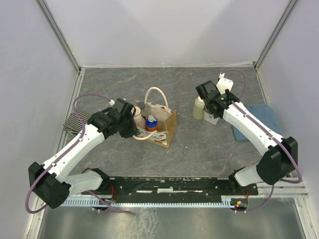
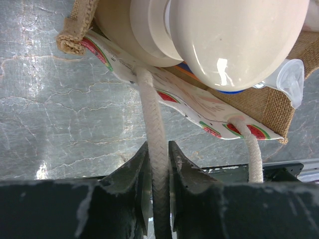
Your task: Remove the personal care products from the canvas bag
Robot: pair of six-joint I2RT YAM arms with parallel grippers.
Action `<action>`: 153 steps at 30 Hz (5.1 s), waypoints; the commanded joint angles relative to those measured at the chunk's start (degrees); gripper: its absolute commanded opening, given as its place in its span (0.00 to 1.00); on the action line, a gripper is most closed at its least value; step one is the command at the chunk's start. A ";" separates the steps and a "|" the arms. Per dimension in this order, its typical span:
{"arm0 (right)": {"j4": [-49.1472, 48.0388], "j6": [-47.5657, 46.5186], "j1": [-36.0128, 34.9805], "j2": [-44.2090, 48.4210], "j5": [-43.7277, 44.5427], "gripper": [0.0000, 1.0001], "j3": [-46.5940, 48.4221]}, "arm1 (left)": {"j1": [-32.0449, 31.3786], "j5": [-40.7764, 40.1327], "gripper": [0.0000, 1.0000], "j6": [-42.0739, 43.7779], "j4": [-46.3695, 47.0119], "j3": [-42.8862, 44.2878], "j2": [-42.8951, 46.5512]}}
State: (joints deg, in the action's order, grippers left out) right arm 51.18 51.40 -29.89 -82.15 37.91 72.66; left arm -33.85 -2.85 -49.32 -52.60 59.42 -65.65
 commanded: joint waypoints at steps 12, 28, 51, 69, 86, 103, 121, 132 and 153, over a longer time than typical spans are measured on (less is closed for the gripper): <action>-5.07 -3.23 4.76 -1.17 -3.08 0.22 3.33 | 0.09 -0.40 0.26 3.14 0.40 2.38 -0.56; -7.08 -10.98 1.51 3.09 -7.42 0.52 7.91 | 0.04 -0.50 0.26 2.75 0.47 2.72 -1.08; -5.03 -29.04 -11.89 -12.26 -36.62 0.45 25.81 | 0.10 -0.10 0.03 1.18 1.22 1.43 1.04; -6.71 -37.58 -19.24 -23.32 -47.74 0.80 25.55 | 0.09 -0.23 0.03 1.16 0.63 1.85 0.64; -10.70 -38.44 -21.70 -25.13 -36.62 0.53 26.71 | 0.09 -1.75 0.03 1.16 -1.30 3.16 1.79; 3.36 -42.97 -20.15 -7.68 -19.70 0.52 39.38 | 0.10 -2.68 0.03 1.06 -2.06 2.28 2.40; -21.10 -40.00 -4.55 -1.41 -28.02 0.49 2.70 | 0.10 -2.19 0.03 0.95 -2.24 2.28 2.45; -26.68 -37.36 -3.62 -4.73 -26.93 0.70 -3.87 | 0.09 -2.34 0.03 1.07 -2.67 2.42 2.77; -8.05 -40.38 -17.32 -8.75 -40.62 0.80 27.98 | 0.07 -4.42 0.03 -1.06 -3.61 2.93 4.23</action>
State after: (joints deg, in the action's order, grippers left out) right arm 38.65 13.13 -46.70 -84.16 3.16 96.64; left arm -33.82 -5.67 -49.45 -56.55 60.03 -64.05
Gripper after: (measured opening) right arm 0.811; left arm 0.081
